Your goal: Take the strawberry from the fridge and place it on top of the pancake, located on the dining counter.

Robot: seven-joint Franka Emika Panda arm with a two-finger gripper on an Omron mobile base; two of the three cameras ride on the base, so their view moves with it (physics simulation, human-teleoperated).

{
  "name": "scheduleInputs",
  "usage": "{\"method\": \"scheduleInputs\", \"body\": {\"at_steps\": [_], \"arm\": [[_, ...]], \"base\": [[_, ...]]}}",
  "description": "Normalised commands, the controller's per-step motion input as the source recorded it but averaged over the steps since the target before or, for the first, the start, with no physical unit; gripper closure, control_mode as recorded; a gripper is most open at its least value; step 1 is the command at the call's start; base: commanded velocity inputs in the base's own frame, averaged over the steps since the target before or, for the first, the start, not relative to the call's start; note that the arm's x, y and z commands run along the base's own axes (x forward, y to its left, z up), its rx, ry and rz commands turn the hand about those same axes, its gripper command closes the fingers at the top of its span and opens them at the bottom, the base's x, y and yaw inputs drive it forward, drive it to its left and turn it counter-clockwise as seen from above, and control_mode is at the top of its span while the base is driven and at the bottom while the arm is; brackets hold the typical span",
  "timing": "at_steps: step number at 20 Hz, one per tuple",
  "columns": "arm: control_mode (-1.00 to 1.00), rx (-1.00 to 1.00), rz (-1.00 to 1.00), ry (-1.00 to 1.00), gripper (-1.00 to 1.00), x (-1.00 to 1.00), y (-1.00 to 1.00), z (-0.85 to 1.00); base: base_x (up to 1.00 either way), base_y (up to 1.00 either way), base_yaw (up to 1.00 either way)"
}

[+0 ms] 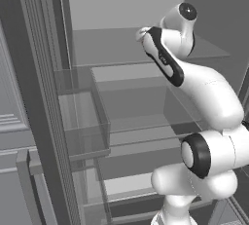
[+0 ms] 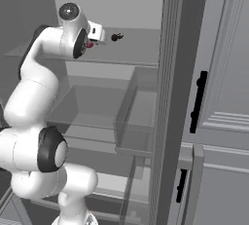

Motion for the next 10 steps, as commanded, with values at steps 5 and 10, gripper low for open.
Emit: {"method": "scheduleInputs", "body": {"at_steps": [5,10], "arm": [[-1.00,0.00,0.00,0.02,-1.00,0.88,0.02,-0.08],[-1.00,0.00,0.00,0.12,-1.00,0.15,0.00,0.00]], "base": [[0.00,0.00,0.00],[0.00,0.00,0.00]]}}
